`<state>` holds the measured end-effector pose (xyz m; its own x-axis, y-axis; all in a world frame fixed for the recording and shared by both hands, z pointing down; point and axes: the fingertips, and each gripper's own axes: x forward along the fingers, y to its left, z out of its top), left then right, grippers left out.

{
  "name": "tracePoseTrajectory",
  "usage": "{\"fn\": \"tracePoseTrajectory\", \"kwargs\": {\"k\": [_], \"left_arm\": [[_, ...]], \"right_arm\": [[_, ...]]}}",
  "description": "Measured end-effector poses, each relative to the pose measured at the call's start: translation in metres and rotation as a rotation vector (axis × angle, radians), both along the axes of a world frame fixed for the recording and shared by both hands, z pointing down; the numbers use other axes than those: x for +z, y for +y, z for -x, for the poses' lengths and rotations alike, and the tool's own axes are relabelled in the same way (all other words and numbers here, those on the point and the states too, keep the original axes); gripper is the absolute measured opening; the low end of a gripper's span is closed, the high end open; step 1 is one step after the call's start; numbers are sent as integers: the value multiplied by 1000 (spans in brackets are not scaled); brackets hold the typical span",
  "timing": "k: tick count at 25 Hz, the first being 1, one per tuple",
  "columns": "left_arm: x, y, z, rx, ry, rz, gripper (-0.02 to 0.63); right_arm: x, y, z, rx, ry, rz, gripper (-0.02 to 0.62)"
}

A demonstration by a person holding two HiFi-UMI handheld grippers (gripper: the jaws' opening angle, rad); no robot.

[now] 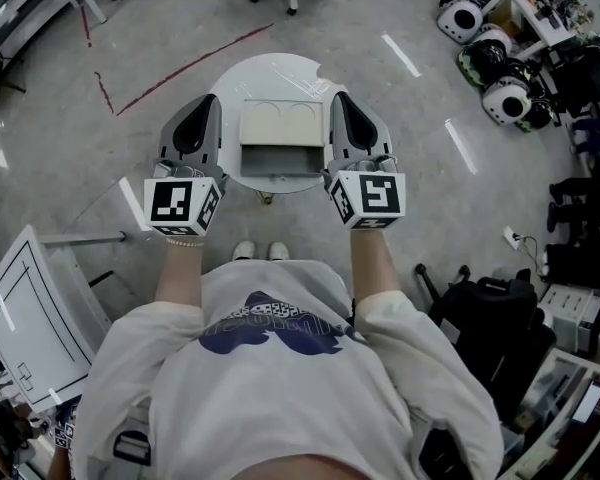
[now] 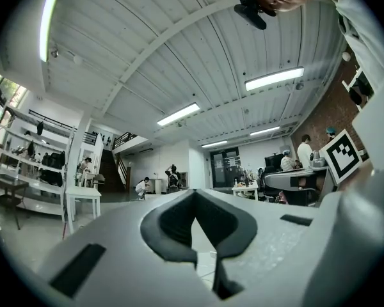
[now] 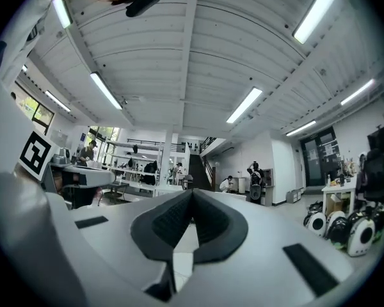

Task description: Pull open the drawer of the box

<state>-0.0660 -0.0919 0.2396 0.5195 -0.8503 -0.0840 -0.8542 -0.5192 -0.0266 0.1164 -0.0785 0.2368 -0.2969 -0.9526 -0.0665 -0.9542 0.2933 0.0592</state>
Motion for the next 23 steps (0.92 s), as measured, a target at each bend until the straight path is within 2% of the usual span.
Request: {"fn": "tracePoseTrajectory", "kwargs": {"k": [23], "left_arm": [[6,-4,4,-14,-9,18,8]], "right_arm": [[-2,3,2,5,32,-2,-3]]}}
